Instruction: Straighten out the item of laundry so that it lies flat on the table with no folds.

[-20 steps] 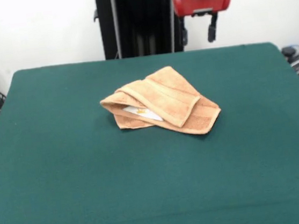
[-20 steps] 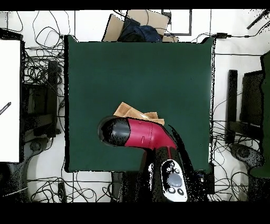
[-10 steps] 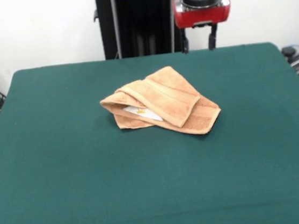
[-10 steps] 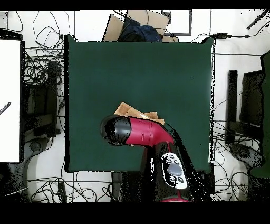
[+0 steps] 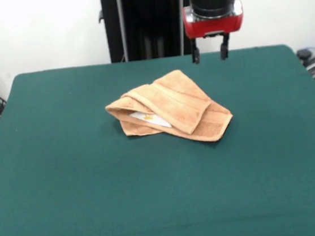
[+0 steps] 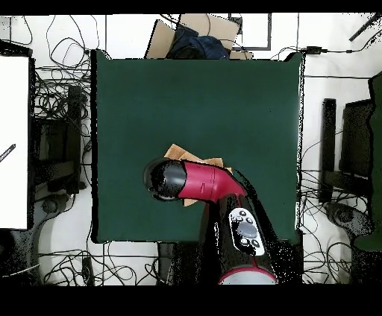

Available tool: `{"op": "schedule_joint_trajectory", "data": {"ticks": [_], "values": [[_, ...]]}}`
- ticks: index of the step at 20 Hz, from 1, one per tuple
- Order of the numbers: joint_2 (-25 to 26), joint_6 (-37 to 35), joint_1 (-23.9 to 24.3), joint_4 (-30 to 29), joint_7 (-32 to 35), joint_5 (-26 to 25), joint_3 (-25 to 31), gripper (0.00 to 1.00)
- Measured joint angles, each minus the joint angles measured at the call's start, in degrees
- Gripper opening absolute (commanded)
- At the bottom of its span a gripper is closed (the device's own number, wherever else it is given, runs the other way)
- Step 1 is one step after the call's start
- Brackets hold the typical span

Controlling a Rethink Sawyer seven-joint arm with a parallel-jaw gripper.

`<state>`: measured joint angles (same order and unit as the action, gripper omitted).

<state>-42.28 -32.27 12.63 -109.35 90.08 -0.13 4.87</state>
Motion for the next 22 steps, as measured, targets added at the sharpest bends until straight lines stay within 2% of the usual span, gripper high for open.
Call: {"op": "schedule_joint_trajectory", "data": {"ticks": [22], "values": [[1.79, -2.45, 1.96, 7.91, 0.0, -0.58, 0.55, 1.0]]}}
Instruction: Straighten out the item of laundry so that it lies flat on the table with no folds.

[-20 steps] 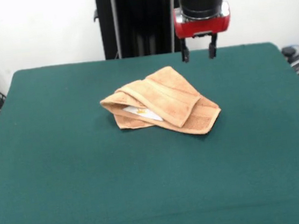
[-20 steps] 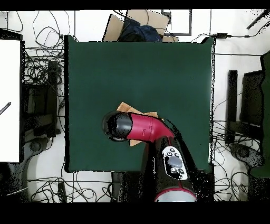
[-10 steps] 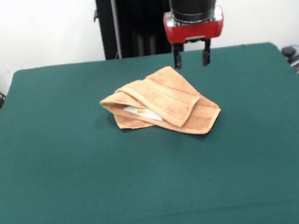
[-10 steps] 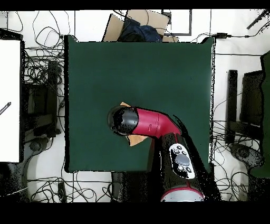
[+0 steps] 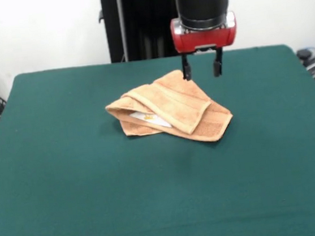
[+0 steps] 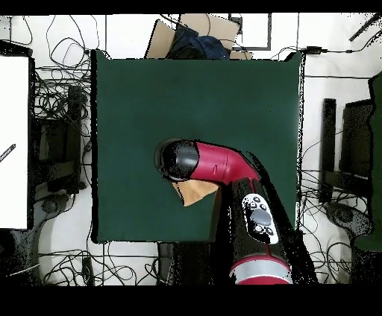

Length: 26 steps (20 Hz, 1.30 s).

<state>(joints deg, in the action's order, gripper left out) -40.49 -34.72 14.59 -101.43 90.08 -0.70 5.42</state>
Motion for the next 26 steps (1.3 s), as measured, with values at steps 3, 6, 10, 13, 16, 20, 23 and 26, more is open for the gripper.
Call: {"op": "schedule_joint_trajectory", "data": {"ticks": [3, 6, 10, 13, 16, 20, 23, 26], "values": [[0.87, -0.98, 0.0, 1.3, 0.0, -0.01, 0.16, 1.0], [1.55, -1.54, -0.01, 2.38, 0.0, -0.34, 0.36, 1.0], [2.57, -1.81, 0.0, 3.8, 0.0, -1.17, 0.91, 1.0], [3.64, -1.81, 0.01, 4.66, 0.0, -1.92, 1.29, 1.0], [4.79, -1.81, 0.2, 5.28, 0.0, -2.71, 1.52, 1.0], [6.41, -1.81, 0.48, 5.87, 0.0, -3.44, 1.54, 1.0], [7.09, -1.81, 0.5, 5.96, 0.0, -4.23, 1.55, 1.0], [7.29, -1.81, 0.51, 5.96, 0.0, -4.71, 1.55, 1.0]]}}
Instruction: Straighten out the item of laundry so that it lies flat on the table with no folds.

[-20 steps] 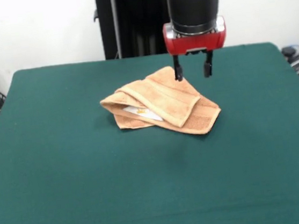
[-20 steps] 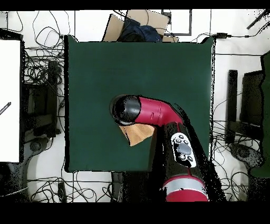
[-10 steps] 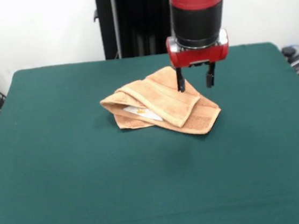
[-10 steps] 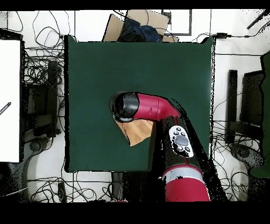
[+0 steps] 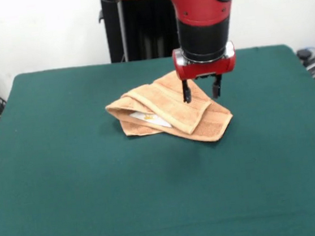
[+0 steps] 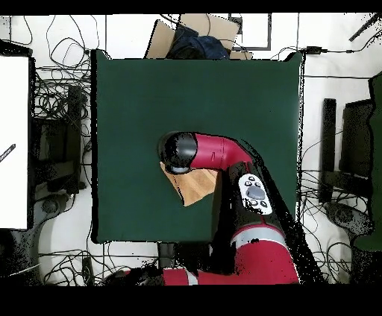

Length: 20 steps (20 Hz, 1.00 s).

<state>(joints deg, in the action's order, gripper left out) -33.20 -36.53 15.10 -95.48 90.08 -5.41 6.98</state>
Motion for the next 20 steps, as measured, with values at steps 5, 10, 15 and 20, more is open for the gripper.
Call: {"op": "schedule_joint_trajectory", "data": {"ticks": [5, 10, 15, 20], "values": [[0.06, 0.0, 0.05, 0.03, 0.0, -0.44, 0.01, 1.0], [0.11, 0.0, 0.16, 0.05, 0.0, -0.46, 0.0, 1.0], [0.51, 0.0, 0.16, 0.32, 0.0, -0.77, 0.01, 1.0], [1.77, 0.01, 0.34, 0.61, 0.0, -1.97, 0.01, 1.0]]}}
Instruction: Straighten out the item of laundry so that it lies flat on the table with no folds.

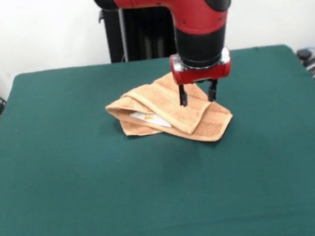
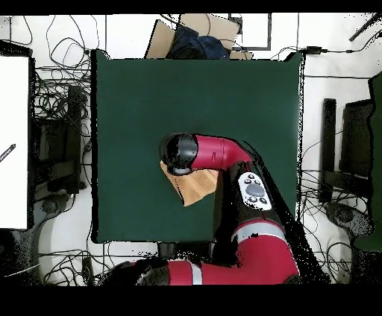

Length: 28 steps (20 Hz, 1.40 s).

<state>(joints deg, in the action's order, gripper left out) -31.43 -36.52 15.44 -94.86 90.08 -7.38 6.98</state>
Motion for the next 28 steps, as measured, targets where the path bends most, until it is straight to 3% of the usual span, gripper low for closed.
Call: {"op": "schedule_joint_trajectory", "data": {"ticks": [28], "values": [[2.74, 6.28, -0.15, 0.0, 0.0, -0.86, 0.0, 1.0]]}}
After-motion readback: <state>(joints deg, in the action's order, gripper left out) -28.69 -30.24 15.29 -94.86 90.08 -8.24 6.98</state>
